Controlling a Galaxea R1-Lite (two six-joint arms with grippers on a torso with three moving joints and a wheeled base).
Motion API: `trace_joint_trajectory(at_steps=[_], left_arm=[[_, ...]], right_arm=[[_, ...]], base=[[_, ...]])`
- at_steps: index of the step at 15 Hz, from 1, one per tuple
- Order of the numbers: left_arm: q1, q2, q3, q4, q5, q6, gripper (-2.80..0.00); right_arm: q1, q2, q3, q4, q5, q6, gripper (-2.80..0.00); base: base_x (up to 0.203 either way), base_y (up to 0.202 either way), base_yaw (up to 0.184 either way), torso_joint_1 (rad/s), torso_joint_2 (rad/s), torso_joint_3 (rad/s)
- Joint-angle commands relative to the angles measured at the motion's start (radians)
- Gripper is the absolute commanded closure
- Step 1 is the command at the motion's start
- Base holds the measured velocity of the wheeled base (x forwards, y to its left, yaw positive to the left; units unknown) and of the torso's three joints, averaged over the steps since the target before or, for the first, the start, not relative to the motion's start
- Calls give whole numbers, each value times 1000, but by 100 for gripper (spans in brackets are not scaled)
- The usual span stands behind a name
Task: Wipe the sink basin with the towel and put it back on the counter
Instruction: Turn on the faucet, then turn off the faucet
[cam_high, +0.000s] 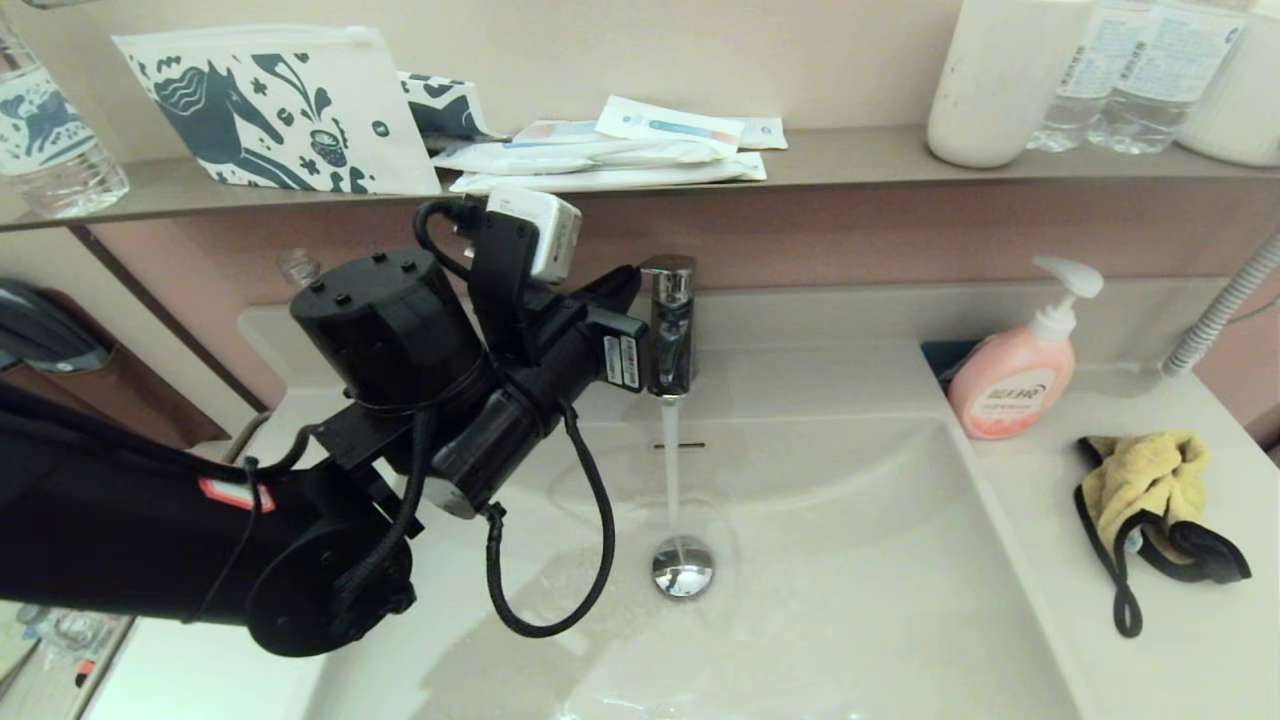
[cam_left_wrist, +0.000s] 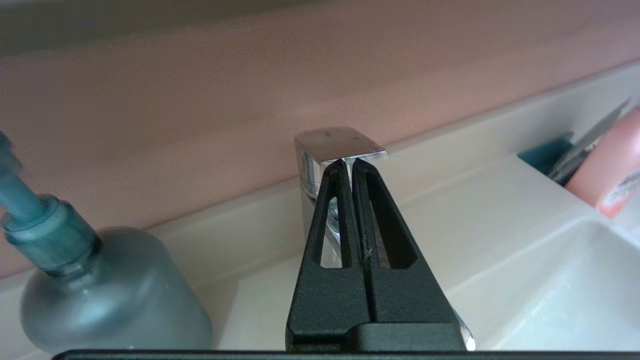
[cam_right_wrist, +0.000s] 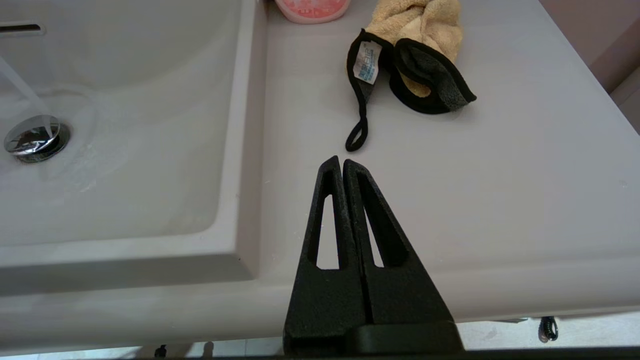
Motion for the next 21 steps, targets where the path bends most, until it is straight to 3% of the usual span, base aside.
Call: trace_joint_trajectory(at_steps=[1, 12, 14, 21], left_arm=[[1, -4, -32, 12, 0, 3, 0], [27, 91, -212, 149, -31, 11, 0], [37, 98, -199, 149, -32, 38, 0], [33, 45, -90, 145, -29, 39, 0]], right_arm=[[0, 2, 0, -1, 0, 0, 0], [0, 2, 0, 0, 0, 0, 0], [0, 2, 0, -1, 0, 0, 0], [0, 2, 0, -1, 0, 0, 0]], base=[[0, 0, 0, 0, 0, 0], [0, 0, 0, 0, 0, 0], [0, 0, 0, 0, 0, 0], [0, 0, 0, 0, 0, 0]])
